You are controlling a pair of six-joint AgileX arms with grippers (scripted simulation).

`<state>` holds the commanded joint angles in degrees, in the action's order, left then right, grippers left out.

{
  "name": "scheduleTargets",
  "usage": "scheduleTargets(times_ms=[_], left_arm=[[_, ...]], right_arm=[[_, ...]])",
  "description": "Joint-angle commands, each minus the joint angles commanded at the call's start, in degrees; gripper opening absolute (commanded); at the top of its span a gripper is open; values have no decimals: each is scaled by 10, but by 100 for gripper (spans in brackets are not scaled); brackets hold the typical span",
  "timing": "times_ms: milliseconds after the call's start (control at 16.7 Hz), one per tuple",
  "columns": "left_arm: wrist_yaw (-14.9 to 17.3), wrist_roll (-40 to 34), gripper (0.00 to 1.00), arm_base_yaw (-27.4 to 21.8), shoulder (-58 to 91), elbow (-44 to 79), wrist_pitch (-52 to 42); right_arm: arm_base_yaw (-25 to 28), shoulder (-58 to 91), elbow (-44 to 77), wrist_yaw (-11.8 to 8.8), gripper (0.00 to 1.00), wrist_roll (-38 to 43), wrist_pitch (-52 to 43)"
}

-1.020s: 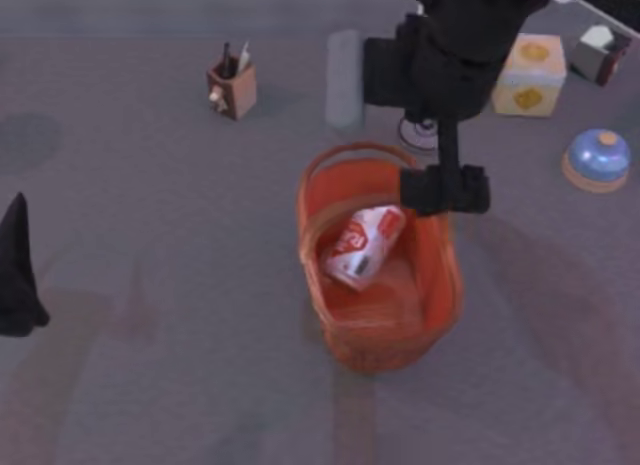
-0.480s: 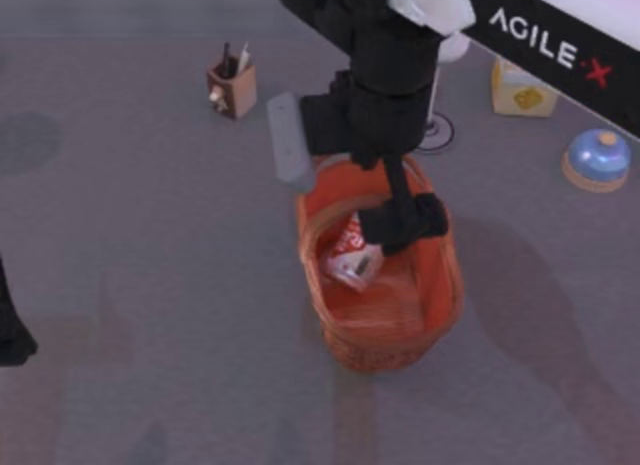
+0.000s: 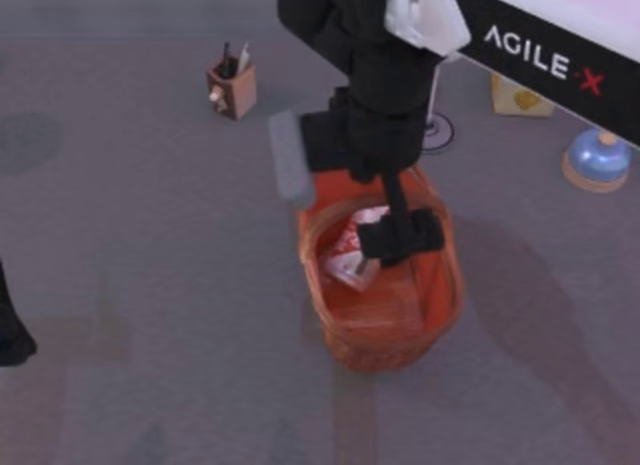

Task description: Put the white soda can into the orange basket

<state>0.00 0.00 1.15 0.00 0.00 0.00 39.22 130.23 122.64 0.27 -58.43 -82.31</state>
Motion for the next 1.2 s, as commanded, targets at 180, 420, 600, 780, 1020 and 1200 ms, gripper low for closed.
scheduleTargets(times_ms=[180,420,600,780,1020,1200], left_arm=[[0,0,100,0,0,0,0],[0,0,100,0,0,0,0],[0,0,100,0,0,0,0],[0,0,100,0,0,0,0],[0,0,100,0,0,0,0],[0,0,100,0,0,0,0]], right_arm=[[0,-1,-8,0,100,0,7],[0,-1,-8,0,85,0,7],[0,-1,-8,0,62,0,7],[0,-1,-8,0,40,0,7],[0,-1,-8,0,10,0,7],[0,-1,-8,0,0,0,7]])
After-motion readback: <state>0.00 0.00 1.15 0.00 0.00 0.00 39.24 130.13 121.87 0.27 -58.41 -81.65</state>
